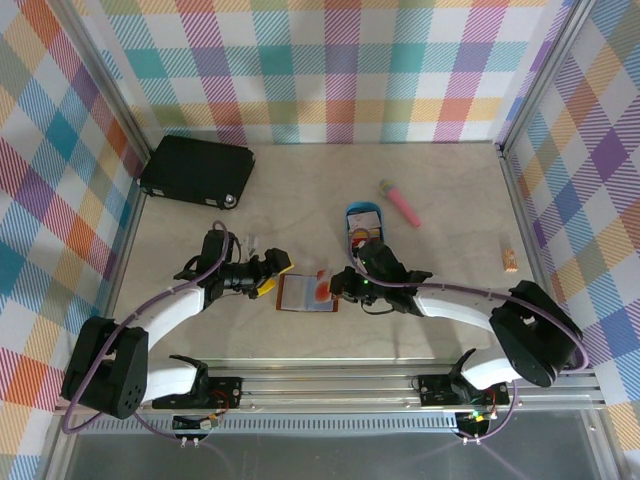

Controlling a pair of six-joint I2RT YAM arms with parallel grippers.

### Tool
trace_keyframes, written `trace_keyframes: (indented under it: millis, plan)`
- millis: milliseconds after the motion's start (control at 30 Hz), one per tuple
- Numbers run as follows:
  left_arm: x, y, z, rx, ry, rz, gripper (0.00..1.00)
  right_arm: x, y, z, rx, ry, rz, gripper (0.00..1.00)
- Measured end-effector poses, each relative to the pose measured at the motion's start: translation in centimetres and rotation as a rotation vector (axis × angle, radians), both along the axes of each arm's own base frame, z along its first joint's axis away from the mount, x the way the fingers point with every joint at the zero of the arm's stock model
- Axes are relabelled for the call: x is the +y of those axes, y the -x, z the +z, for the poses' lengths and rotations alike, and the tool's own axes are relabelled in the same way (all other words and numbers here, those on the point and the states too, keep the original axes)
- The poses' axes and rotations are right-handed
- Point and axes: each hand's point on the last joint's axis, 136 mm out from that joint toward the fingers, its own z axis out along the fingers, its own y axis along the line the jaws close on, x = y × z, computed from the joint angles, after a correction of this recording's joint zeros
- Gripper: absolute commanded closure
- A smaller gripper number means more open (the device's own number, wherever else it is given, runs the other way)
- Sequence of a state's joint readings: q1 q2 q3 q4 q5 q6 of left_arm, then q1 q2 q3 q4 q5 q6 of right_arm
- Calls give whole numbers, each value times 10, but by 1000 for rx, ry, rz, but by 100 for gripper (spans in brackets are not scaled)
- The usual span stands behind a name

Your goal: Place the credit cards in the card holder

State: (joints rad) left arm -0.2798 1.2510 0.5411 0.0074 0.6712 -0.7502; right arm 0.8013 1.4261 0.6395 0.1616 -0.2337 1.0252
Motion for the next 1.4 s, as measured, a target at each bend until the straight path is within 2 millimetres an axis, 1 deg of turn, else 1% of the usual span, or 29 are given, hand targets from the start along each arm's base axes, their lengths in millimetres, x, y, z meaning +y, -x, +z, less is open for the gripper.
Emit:
trace_keyframes:
  millis: [200, 467, 667, 833, 1067, 1400]
  plan:
    - [-3, 4, -9, 21, -8, -16, 10, 8, 1, -5, 14, -13, -8, 100]
    - [-9, 7, -19, 42, -18, -38, 13, 12, -2, -14, 30, -13, -24, 100]
    - [-10, 11, -32, 76, -37, -56, 15, 18, -1, -24, 48, -13, -23, 100]
    - [-10, 17, -42, 100, -71, -82, 15, 20, 0, -26, 54, -14, -23, 100]
    - [-10, 19, -48, 117, -85, -93, 15, 22, -1, -29, 55, -16, -21, 100]
    - [-11, 20, -52, 124, -88, -102, 15, 23, 0, -42, 68, 1, -15, 100]
